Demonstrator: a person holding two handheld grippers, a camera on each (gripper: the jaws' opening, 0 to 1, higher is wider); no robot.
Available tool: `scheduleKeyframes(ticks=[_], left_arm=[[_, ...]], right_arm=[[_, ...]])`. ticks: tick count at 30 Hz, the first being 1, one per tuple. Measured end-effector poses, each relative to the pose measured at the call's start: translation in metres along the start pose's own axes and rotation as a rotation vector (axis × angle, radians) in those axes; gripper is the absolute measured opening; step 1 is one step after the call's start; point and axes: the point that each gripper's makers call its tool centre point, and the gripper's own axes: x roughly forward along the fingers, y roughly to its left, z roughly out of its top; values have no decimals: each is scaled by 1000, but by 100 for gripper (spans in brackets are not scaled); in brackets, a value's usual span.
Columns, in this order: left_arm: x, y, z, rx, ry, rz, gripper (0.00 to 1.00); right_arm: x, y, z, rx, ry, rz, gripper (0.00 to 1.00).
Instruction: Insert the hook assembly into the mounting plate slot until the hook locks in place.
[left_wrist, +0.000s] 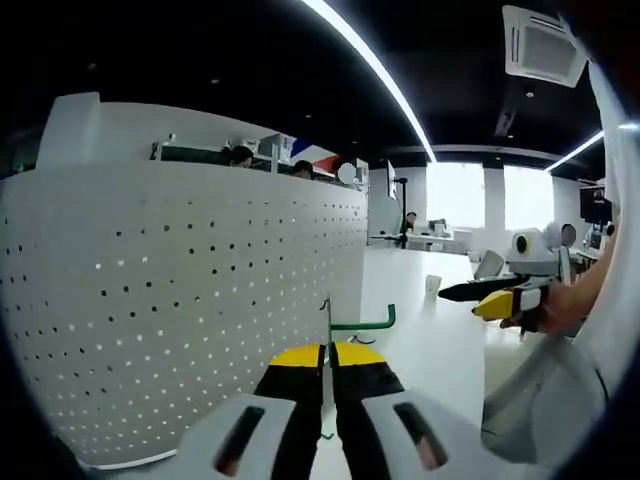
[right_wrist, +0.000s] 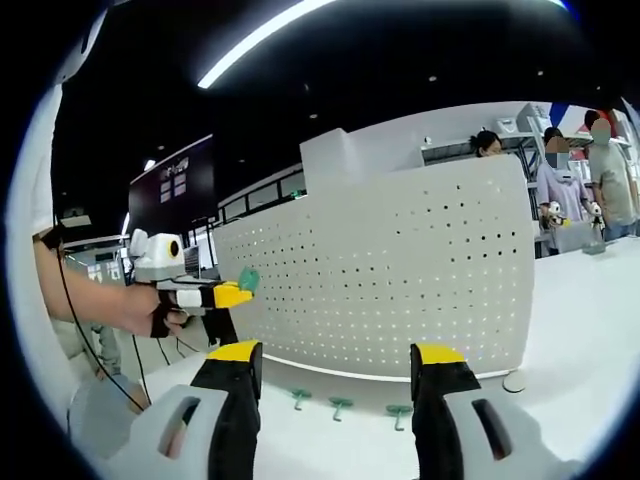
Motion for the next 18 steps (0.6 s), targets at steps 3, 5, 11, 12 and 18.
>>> scheduleKeyframes(ticks=[3, 5, 11, 12, 18], left_arm=[[0, -2, 3, -12, -20, -5, 2], [0, -2, 3, -5, -18, -3, 2], [0, -1, 3, 5, -21, 4, 2], [0, -2, 3, 2, -23, 3, 2], [1, -2, 5, -11, -32, 4, 2]], right_arm=[[0, 0, 0, -2, 2, -3, 58], [-1, 0, 0, -3, 4, -4, 58], [-2, 4, 1, 35, -16, 21, 52], [-2, 12, 4, 87, -32, 56, 51], [-1, 24, -7, 282, 3, 137, 45]])
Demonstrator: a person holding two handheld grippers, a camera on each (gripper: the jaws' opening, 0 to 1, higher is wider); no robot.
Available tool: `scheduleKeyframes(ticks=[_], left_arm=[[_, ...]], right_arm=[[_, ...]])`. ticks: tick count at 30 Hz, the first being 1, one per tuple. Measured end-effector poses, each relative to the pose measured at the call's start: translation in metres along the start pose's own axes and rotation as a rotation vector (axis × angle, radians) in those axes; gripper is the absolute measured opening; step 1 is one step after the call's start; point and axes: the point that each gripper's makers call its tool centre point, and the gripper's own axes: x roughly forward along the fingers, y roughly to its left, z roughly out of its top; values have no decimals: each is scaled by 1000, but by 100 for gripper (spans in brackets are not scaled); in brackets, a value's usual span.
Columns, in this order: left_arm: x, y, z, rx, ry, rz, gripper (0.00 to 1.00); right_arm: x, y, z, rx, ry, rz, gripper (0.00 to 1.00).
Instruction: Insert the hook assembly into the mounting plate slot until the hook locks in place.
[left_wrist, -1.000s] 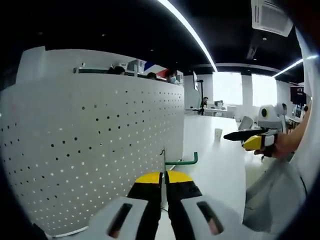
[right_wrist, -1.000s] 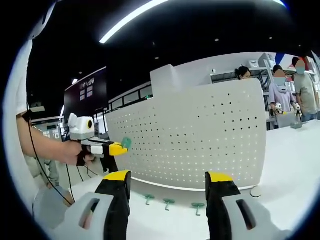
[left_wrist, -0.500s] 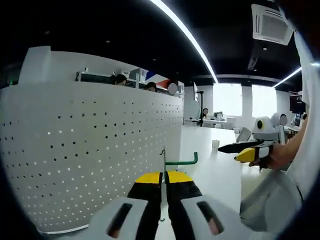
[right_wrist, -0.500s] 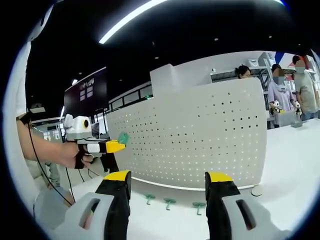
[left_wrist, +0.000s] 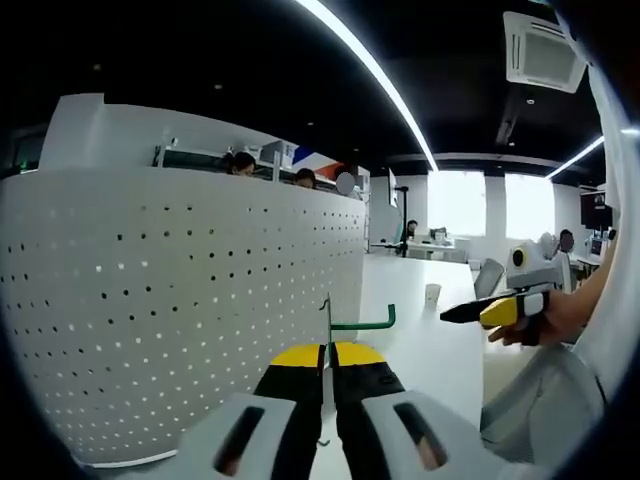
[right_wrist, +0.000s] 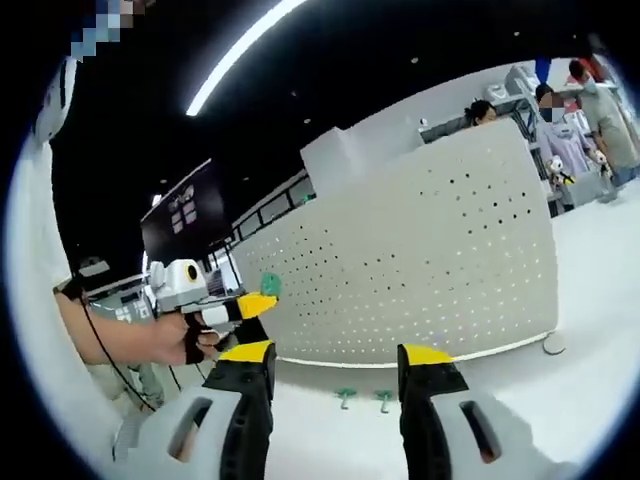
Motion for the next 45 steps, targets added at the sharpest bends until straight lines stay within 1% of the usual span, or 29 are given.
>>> scheduleKeyframes(ticks=[1, 3, 8, 12, 15, 17, 23, 29, 35, 37, 45], left_arm=[[0, 0, 0, 0, 0, 0, 2], [0, 1, 1, 3, -2, 1, 2], [1, 2, 3, 7, -5, 5, 2], [2, 1, 3, 9, -2, 7, 2], [3, 0, 3, 7, -1, 8, 2], [4, -3, 2, 9, 0, 9, 2], [9, -12, -1, 22, 10, 7, 2], [13, -17, -5, 23, 18, 13, 2], [15, -20, -3, 16, 10, 25, 2], [16, -20, -2, 1, 7, 28, 2], [23, -29, -2, 11, 12, 33, 2]], right_arm=[[0, 1, 0, 45, -9, 9, 44], [0, -2, 1, 97, -28, 7, 44], [-1, -1, 2, 113, -38, 4, 44], [-1, -3, 6, 97, -52, -3, 43], [1, 0, 9, 81, -59, 1, 41], [3, 3, 11, 67, -60, 7, 39], [11, 8, 12, 61, -66, 22, 38], [21, 13, 15, 53, -65, 39, 37], [29, 20, 18, 40, -67, 69, 33], [32, 23, 21, 31, -77, 80, 32], [42, 27, 25, 25, -82, 95, 29]])
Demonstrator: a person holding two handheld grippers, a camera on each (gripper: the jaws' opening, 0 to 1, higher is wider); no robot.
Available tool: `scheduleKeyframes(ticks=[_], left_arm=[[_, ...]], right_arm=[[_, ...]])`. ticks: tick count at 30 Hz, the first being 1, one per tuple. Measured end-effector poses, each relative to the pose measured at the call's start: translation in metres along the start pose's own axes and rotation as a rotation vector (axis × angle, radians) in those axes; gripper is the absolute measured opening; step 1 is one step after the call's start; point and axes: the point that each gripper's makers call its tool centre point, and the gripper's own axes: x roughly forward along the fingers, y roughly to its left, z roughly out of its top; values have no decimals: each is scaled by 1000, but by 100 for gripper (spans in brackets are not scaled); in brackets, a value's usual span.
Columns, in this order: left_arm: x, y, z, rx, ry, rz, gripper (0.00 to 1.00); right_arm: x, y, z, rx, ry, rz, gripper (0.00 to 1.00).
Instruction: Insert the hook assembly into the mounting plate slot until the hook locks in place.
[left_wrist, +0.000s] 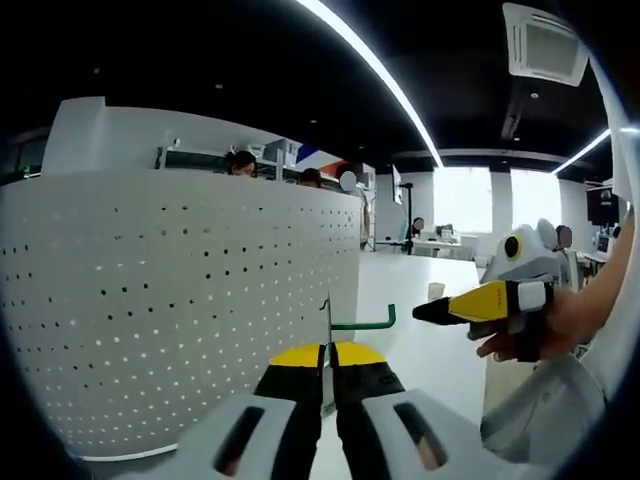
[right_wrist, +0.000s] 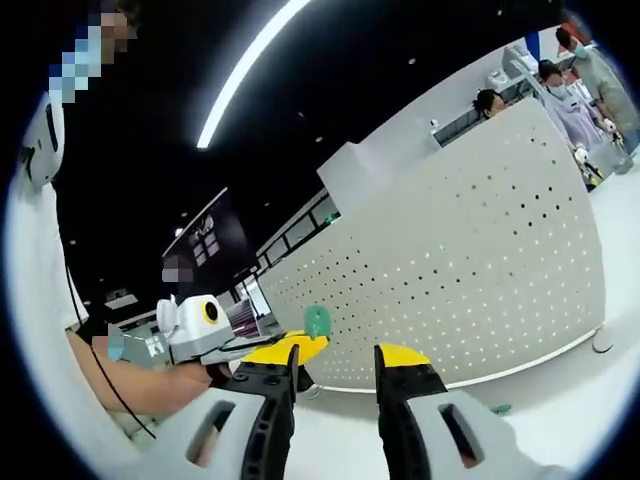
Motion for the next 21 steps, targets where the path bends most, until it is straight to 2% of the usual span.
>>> scheduleKeyframes(ticks=[13, 21], left_arm=[[9, -12, 0, 2, 6, -7, 2], [13, -20, -1, -2, 9, -14, 2]], right_arm=[[11, 6, -1, -1, -4, 9, 27], [17, 9, 6, 0, -21, 19, 23]])
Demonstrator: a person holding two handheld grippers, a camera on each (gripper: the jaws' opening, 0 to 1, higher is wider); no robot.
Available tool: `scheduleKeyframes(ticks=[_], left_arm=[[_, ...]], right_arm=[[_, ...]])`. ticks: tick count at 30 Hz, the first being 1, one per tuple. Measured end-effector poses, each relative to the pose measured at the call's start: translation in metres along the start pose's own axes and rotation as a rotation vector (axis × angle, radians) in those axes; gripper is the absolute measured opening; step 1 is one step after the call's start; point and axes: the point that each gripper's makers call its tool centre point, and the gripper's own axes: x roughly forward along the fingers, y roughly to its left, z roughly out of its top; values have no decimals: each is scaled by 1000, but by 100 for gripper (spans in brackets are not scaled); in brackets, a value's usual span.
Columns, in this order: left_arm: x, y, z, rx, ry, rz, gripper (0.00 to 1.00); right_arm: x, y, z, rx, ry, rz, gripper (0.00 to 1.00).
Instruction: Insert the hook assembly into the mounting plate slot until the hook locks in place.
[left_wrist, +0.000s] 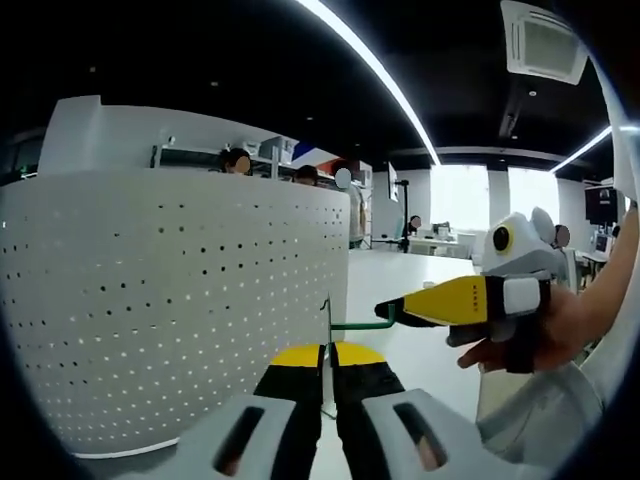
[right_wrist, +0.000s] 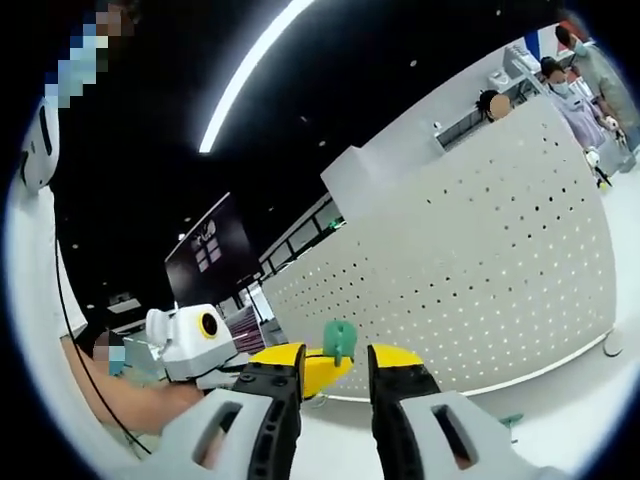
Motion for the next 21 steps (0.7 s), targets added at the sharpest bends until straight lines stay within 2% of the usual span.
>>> scheduleKeyframes(ticks=[13, 21], left_arm=[[1, -9, -4, -20, 5, 8, 2], [0, -10, 0, -21, -14, 21, 2]], right_arm=[[7, 2, -5, 9, 13, -7, 16], [11, 3, -5, 19, 11, -4, 11]])
